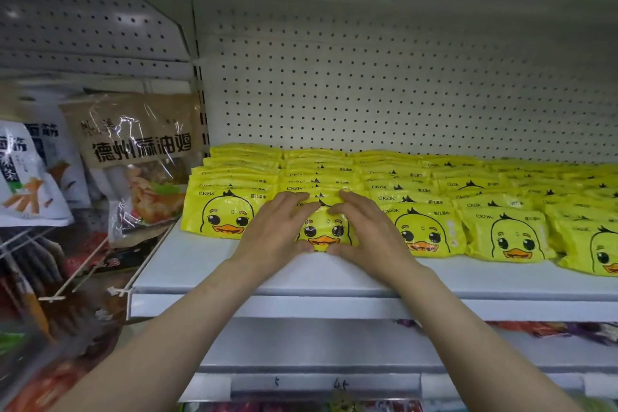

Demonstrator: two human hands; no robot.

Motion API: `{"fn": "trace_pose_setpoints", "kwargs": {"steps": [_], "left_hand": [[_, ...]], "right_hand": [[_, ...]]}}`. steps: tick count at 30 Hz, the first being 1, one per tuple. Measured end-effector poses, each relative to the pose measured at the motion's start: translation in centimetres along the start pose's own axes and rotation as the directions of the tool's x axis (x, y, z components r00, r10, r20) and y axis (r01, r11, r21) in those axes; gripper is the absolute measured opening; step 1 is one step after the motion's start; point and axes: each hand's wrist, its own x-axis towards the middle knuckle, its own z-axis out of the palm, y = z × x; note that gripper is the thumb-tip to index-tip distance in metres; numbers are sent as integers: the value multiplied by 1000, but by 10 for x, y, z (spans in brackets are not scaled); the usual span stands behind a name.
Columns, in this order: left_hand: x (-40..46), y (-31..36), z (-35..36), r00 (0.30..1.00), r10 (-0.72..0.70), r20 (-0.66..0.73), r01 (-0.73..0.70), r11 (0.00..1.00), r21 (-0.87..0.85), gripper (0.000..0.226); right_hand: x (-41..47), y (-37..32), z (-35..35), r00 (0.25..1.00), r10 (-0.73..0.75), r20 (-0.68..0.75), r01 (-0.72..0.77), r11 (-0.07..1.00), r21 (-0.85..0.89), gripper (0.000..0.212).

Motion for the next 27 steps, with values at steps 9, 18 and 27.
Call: {"fn": "trace_pose_setpoints", "kwargs": {"steps": [9,18,27], "left_hand": [[16,0,7,999,-50,7,50,995,81,80],[11,0,18,995,-74,-74,76,996,36,72],[19,1,20,993,-71,-96,78,995,69,72]], "right_hand": [[24,5,8,1000,-4,-22,1,996,-92,62],[19,17,10,998,-59,-7,59,997,-43,58],[24,12,11,999,-45,-24,42,993,-111,56]]}}
